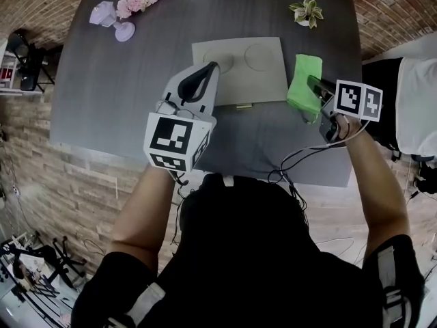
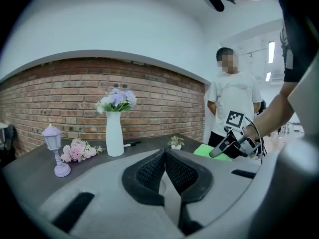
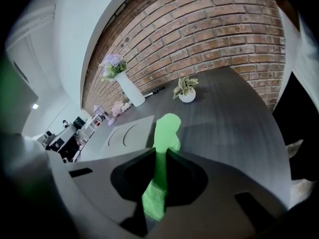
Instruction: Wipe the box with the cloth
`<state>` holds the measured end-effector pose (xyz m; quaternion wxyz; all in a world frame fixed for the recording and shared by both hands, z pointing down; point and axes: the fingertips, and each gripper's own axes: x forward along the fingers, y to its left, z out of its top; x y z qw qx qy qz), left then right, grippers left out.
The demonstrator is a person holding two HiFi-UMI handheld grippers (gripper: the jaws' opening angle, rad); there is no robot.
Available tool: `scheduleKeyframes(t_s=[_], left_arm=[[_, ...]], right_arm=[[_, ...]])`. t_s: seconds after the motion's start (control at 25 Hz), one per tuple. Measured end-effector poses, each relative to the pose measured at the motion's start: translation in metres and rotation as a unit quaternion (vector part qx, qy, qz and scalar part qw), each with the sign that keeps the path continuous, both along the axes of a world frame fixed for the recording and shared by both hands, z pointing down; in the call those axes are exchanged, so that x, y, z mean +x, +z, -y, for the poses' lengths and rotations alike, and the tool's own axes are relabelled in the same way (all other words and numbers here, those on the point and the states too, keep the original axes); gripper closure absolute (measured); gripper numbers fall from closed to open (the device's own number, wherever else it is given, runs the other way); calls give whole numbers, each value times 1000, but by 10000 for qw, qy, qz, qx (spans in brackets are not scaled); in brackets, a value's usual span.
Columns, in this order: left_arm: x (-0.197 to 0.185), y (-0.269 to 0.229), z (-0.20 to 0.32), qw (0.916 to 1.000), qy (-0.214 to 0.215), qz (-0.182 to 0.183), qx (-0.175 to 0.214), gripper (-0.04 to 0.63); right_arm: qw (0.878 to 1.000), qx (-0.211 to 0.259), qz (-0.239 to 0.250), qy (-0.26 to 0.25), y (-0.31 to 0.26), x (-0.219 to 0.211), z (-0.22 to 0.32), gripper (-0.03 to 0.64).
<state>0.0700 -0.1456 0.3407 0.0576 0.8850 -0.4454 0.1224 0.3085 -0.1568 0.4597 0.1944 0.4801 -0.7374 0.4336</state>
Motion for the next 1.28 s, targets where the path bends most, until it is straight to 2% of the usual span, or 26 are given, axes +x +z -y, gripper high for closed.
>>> scheduleKeyframes(t_s=[0.2,0.36,0.52,0.96,1.28], left_arm=[[-13,-17,-8,9999,-29,36,126,586],[-25,-35,-9,9995,-38,64,296,586],[-39,-53,-11,9992,-86,-65,384,586],[-40,-89,-22,9973,76,-364,632,586],[-40,-98,-26,9962,154,-484,710,586]], right_arm=[[9996,257,-53,62,-20,-4,-4,578],[9979,625,-100,117,-43,-10,-5,578],[9940,1063,-227,121,-66,-16,-9,578],[9693,2359,-692,4,-116,-53,-22,578],[9529,2896,-897,22,-142,-74,-27,578]])
